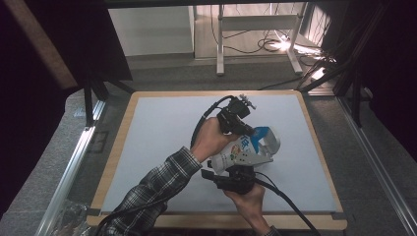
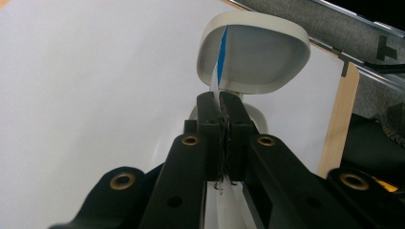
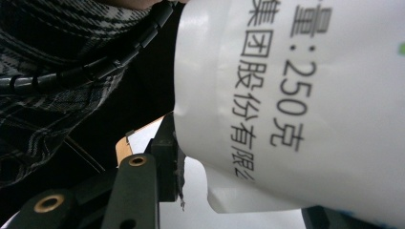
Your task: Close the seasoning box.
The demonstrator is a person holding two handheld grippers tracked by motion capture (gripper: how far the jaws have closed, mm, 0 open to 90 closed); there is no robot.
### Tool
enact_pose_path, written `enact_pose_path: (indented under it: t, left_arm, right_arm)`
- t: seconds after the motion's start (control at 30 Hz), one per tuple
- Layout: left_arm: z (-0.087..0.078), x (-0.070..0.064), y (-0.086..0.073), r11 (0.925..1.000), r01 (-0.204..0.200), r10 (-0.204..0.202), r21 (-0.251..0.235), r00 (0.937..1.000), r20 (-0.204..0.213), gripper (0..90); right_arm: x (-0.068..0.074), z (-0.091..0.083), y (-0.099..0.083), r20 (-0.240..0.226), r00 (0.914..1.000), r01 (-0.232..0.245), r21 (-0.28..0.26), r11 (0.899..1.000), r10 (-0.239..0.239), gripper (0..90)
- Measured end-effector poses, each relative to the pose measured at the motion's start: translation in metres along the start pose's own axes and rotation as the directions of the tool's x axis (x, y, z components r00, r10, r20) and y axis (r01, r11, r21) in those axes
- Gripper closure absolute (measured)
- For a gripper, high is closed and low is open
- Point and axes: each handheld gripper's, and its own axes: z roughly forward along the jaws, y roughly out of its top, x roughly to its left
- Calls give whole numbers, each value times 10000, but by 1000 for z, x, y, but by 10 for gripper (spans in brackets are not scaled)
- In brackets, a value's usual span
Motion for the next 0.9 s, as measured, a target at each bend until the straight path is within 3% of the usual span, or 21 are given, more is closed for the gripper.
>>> enact_pose_path:
  t: [0.9]
  left_arm:
    - [0,1,1,10000,22,-22,64,10000,-48,884]
  right_arm:
    - [0,0,1,-9,10000,-79,-40,10000,79,554]
